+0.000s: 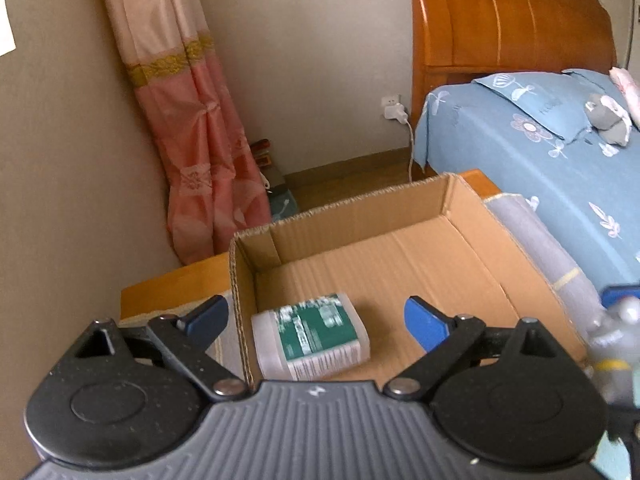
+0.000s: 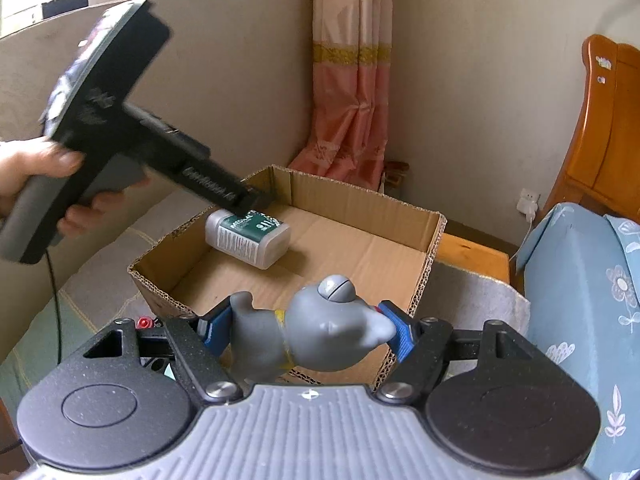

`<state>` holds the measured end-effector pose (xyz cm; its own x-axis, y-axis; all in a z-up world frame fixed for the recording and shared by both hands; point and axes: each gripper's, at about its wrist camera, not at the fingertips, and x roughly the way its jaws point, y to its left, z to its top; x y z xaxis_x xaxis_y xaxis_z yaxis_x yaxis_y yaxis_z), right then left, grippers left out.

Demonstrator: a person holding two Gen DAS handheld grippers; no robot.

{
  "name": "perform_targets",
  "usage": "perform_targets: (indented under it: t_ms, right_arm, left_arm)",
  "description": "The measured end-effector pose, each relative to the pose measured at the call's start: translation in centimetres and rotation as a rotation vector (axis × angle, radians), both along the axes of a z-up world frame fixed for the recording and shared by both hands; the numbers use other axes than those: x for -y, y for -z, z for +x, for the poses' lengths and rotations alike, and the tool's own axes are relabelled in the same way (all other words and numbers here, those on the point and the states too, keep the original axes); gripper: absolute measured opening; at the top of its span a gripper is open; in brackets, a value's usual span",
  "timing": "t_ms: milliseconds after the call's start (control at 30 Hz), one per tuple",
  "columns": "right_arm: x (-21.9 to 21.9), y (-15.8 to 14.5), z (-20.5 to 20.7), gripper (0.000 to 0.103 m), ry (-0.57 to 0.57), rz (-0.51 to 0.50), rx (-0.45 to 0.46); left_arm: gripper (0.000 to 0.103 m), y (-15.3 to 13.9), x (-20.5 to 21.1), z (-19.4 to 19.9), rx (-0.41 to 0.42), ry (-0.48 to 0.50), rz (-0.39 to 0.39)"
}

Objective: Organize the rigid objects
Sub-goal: 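Drop the MEDICAL bottle and grey toy into the cardboard box, opening both grippers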

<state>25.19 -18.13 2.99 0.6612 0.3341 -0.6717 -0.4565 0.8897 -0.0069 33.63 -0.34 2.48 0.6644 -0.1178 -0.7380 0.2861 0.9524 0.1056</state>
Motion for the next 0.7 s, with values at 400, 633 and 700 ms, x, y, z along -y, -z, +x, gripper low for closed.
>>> perform_targets:
  t_ms: [400, 633, 700]
  right_arm:
    - [-1.7, -1.0, 1.2, 0.103, 0.014, 0.008, 0.031]
    - [-1.7, -1.4, -0.3, 0.103, 0.031, 0.009, 0.013]
    - [-1.7, -1.6, -1.1, 0.103, 0.041, 0.005, 0.020]
  left_arm:
    - [0.096, -1.7, -2.1, -3.7, 0.056, -0.006, -0.012]
    - [0.096, -2.1, -2.6, -6.2, 0.072, 0.001, -0.011]
    - [0.096, -2.3, -2.6, -7.0, 0.081, 0.004, -0.006]
